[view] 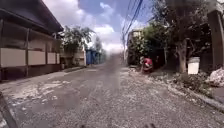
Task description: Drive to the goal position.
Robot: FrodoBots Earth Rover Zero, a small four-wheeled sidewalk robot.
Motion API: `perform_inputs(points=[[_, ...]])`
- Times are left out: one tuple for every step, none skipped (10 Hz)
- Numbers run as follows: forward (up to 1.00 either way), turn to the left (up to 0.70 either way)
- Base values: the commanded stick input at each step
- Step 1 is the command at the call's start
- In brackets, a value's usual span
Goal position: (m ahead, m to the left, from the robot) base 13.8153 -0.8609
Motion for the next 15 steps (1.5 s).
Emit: perform_inputs(points=[[0.45, 0.0], [0.45, 0.0], [0.45, 0.0], [0.45, 0.0], [0.45, 0.0], [0.45, 0.0], [0.45, 0.0], [0.45, 0.0], [0.45, 0.0], [0.45, 0.0], [0.45, 0.0], [0.45, 0.0], [0.45, 0.0], [0.45, 0.0], [0.45, 0.0]])
